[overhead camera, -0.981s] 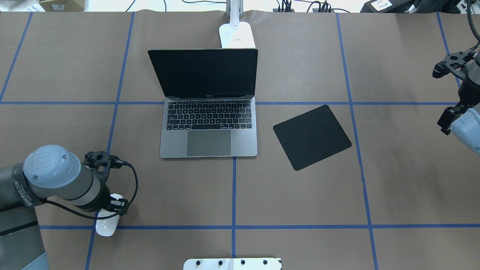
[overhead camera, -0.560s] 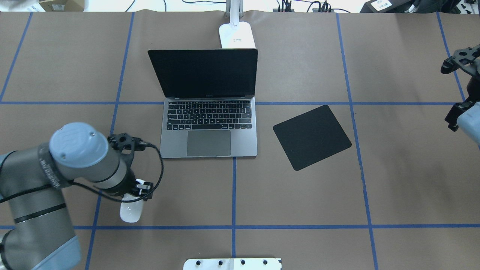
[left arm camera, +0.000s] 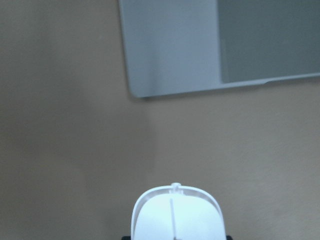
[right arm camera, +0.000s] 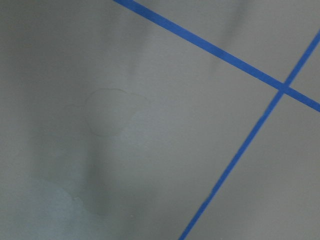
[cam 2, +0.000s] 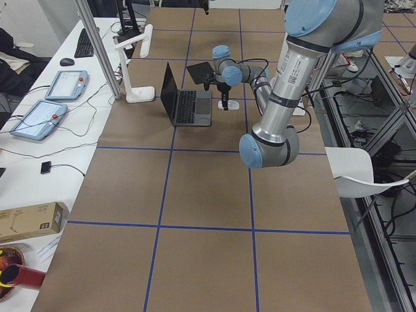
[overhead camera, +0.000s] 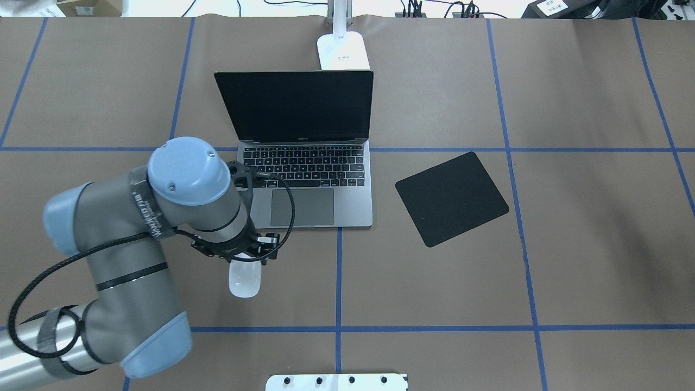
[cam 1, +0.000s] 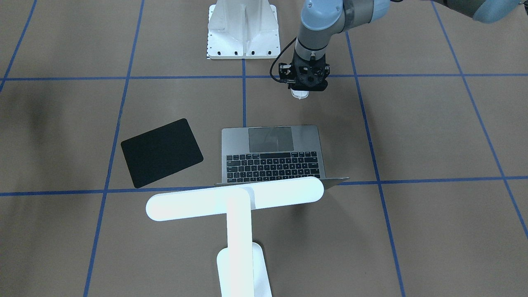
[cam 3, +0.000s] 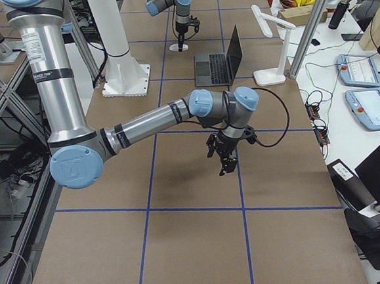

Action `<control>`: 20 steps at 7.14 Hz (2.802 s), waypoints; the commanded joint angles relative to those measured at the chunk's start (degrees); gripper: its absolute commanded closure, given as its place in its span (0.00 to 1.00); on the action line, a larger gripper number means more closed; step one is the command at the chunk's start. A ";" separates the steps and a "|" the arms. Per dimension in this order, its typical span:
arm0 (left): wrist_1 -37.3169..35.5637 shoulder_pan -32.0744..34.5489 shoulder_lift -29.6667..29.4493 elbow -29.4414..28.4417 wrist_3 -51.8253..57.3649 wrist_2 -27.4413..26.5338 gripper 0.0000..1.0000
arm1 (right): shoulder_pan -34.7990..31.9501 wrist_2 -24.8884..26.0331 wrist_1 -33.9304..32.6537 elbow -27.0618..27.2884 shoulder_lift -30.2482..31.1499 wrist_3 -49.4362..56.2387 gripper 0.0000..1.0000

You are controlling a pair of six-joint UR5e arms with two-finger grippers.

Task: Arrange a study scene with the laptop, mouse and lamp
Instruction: 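Lift the white mouse with the left gripper and carry it past the laptop, then lower the white mouse onto the black mouse pad with the left gripper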

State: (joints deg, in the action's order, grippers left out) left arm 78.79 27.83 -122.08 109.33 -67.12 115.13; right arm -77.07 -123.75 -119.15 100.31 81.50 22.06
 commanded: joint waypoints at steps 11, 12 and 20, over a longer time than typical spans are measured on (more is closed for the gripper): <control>25.36 -5.94 -39.01 -50.42 -21.55 -15.70 0.65 | -3.26 -6.41 7.97 -1.70 6.48 4.39 0.00; 27.02 -6.56 -39.81 -51.49 -22.78 -17.64 0.65 | -3.26 -6.94 7.97 -1.61 6.48 4.39 0.00; 27.40 -7.19 -37.99 -47.40 -19.56 -24.44 0.01 | -3.35 -7.12 8.05 -1.44 5.26 0.37 0.00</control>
State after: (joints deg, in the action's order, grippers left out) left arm 107.54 20.08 -161.07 59.11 -88.24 89.39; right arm -80.36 -130.87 -111.12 98.71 87.12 24.72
